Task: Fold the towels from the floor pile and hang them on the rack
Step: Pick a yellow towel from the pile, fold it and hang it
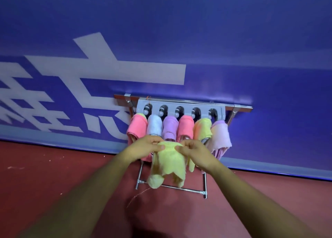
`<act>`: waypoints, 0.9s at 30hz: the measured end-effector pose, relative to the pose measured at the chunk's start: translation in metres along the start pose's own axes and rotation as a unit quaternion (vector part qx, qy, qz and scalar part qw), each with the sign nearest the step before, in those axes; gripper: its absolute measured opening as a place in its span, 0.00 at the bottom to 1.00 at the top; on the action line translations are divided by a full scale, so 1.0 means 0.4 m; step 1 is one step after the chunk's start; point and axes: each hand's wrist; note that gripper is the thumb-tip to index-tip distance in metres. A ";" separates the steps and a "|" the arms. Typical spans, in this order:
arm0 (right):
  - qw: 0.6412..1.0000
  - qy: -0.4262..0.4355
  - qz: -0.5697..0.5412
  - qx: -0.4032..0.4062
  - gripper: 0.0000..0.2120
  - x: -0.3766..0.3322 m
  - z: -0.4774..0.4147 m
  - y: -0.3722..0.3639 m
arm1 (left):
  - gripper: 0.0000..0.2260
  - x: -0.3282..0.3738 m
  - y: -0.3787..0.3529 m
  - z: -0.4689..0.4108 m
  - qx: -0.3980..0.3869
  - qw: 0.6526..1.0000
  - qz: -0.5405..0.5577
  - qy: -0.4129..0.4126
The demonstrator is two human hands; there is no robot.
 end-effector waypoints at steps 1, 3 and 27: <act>1.000 0.007 0.005 -0.004 0.12 0.006 0.003 0.012 | 0.11 0.003 -0.010 0.001 0.004 1.000 -0.006 0.001; 1.000 0.011 0.023 -0.015 0.12 0.015 0.004 0.030 | 0.09 0.000 -0.025 0.001 0.022 1.000 -0.014 -0.010; 0.960 0.016 0.255 0.110 0.10 0.054 -0.361 0.018 | 0.05 -0.109 0.148 -0.375 0.068 0.969 -0.217 -0.093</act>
Point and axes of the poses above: each hand's wrist, its own z-axis away from the middle knuckle, its own y-axis out of the back of the hand, x = y × z, and after that the axes turned 9 degrees about z, right-handed
